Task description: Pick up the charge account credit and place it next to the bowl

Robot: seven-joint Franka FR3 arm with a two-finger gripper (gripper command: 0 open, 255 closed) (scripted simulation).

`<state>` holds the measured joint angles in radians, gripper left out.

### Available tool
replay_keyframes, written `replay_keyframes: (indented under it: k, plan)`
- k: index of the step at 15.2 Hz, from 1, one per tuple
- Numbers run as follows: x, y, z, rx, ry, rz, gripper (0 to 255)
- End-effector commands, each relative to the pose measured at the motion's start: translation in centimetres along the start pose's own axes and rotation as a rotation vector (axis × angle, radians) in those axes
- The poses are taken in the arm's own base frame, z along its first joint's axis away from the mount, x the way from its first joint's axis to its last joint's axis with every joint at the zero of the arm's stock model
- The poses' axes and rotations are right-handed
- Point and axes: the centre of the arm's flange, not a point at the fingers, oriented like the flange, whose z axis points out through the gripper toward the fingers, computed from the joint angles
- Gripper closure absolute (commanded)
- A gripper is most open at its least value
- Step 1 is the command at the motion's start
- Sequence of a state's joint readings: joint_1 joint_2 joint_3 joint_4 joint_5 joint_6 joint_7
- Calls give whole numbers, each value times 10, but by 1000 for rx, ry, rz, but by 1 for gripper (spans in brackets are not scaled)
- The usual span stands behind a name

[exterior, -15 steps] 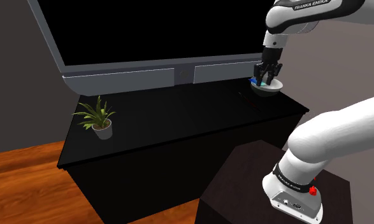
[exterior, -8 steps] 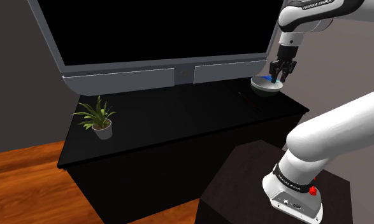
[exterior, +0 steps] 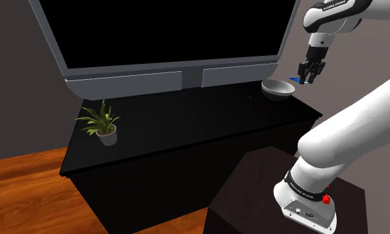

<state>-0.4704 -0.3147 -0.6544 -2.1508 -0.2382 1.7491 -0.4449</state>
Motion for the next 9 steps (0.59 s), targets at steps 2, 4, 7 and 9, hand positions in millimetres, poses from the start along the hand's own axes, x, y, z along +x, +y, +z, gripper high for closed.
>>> replay_keyframes:
  k: [2, 4, 7, 9]
  plan:
    - [0, 37, -1, -1, -1, -2, 255]
    - [1, 46, 4, -1, -1, -2, 255]
    - [3, 47, 20, -1, -1, -2, 255]
    - [5, 47, 30, -1, -1, -2, 255]
